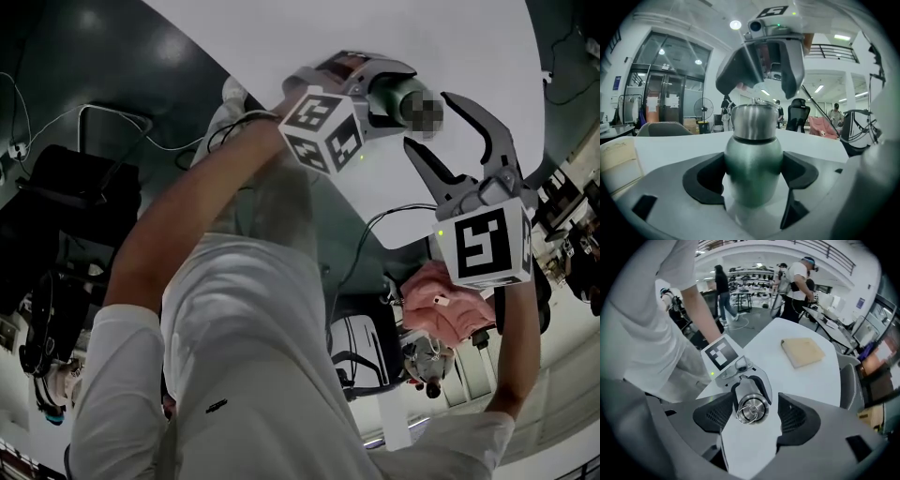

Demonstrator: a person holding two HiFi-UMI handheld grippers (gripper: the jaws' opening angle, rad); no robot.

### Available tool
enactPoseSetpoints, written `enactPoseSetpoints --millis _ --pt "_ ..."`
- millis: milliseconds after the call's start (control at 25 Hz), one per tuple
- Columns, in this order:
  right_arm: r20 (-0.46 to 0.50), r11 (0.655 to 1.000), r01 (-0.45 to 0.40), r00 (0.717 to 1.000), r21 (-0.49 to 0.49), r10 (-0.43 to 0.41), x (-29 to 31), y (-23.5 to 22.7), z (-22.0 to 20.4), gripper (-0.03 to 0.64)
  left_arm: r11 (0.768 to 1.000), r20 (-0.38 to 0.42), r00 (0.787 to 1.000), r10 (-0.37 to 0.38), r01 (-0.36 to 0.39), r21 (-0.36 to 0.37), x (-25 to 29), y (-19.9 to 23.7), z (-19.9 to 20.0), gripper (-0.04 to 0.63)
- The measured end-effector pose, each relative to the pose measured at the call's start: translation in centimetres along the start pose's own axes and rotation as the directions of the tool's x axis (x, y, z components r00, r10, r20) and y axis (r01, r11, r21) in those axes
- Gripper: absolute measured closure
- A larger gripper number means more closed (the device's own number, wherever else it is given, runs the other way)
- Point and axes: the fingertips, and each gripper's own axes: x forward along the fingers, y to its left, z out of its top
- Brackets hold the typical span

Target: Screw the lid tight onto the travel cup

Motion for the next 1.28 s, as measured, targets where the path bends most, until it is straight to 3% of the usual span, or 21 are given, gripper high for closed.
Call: enactPoseSetpoints --millis 120,280,520,720,800,960,1160,1280 --pt "-0.078 0.968 -0.093 0.994 -0.233 0.076 0.3 0.9 -0.6 0.347 1.000 0.002 1.000 -0.001 0.001 -0.002 0.0 0.0 0.0 0.233" --pt "-0.209 0.823 -0.170 0.976 -0.542 0.064 0.9 1.0 -2.6 0.347 1.000 0.004 1.000 0.001 -0.001 -0.002 -0.1 0.1 0.0 0.233" --pt "-0.261 0.637 -0.272 0.958 -0.721 0.114 1.5 0.9 -3.2 0.347 1.000 0.004 1.000 -0.002 0.002 -0.004 0.1 -0.1 -0.1 0.233" --pt "-0.277 0.565 -0.308 0.950 -0.766 0.143 1.9 1.5 -3.0 0.349 1.000 0.009 1.000 -0.001 0.001 -0.007 -0.1 0.0 0.0 0.233" --pt "-0.275 0.573 -0.306 0.951 -0.761 0.142 1.9 1.6 -3.1 0.371 1.000 0.011 1.000 -0.001 0.002 -0.007 -0.1 0.0 0.0 0.233" --pt "-0.242 0.639 -0.281 0.959 -0.716 0.150 1.9 1.6 -3.1 0.373 1.000 0.008 1.000 -0.002 0.002 -0.011 0.0 0.0 0.0 0.233" --pt "-0.185 0.786 -0.260 0.965 -0.560 0.187 2.0 1.3 -2.6 0.374 1.000 0.009 1.000 -0.001 0.001 -0.013 -0.1 0.0 0.0 0.233" --pt "-0.150 0.850 -0.220 0.974 -0.479 0.168 1.9 1.2 -2.4 0.374 1.000 0.012 1.000 0.001 -0.001 -0.013 -0.1 0.0 0.0 0.233"
